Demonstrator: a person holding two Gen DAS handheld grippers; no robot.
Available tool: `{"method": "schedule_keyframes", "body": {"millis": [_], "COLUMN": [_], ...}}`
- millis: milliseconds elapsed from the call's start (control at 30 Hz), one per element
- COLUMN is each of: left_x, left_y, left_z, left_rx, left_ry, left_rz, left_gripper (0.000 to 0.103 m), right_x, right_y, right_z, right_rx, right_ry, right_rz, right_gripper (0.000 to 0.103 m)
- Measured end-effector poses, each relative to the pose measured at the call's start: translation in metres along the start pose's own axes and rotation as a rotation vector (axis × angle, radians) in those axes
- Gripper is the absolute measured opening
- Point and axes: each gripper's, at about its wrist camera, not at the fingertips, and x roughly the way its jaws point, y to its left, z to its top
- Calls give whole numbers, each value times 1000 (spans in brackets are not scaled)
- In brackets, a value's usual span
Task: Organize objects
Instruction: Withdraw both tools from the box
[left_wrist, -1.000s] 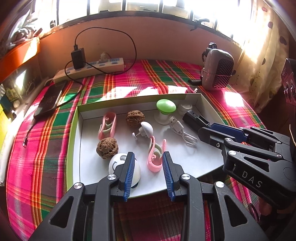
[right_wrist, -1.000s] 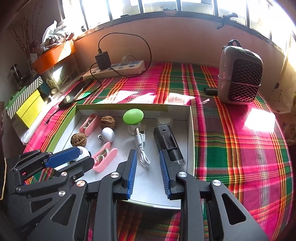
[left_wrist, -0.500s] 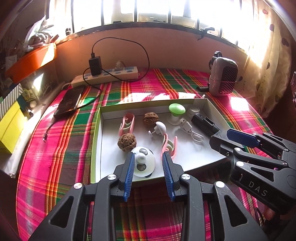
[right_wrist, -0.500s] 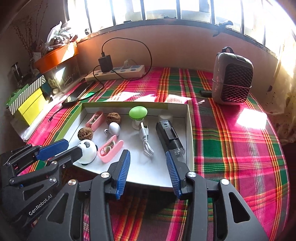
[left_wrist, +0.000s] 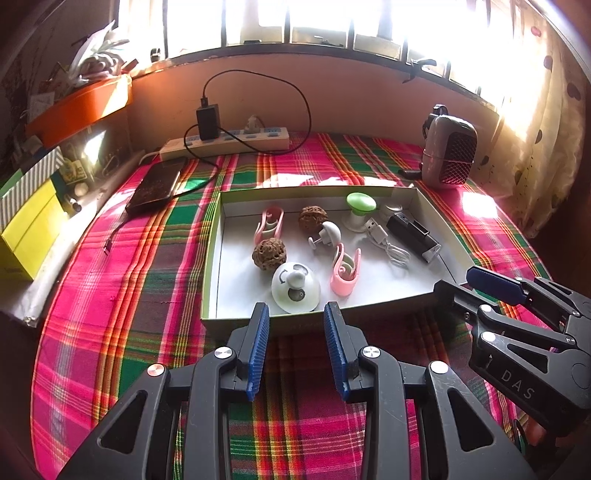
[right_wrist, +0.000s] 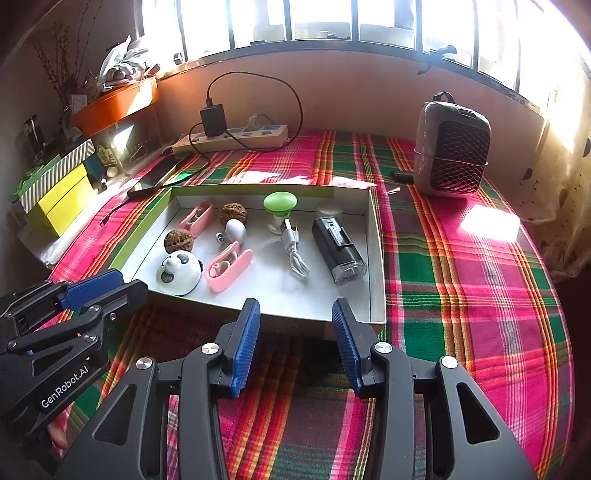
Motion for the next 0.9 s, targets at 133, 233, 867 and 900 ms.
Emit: {"method": "schedule_keyframes", "body": {"millis": [133, 233, 867, 900], "left_x": [0, 2, 5, 5], "left_y": [1, 1, -4, -5], "left_z": [-7, -13, -49, -50], "left_rx": [2, -2, 20, 23], "left_ry": [15, 28, 87, 84], "left_rz": [10, 13, 47, 50], "left_gripper": [29, 29, 29, 29], "right_x": [-2, -1, 5, 4], "right_y": [2, 3, -1, -1], "right_z": [-6, -11, -47, -48], "right_rx": [-4, -1, 9, 7], "right_ry": [2, 16, 96, 96], "right_rz": [-12, -19, -78, -78], "right_gripper": [42, 42, 42, 42]}}
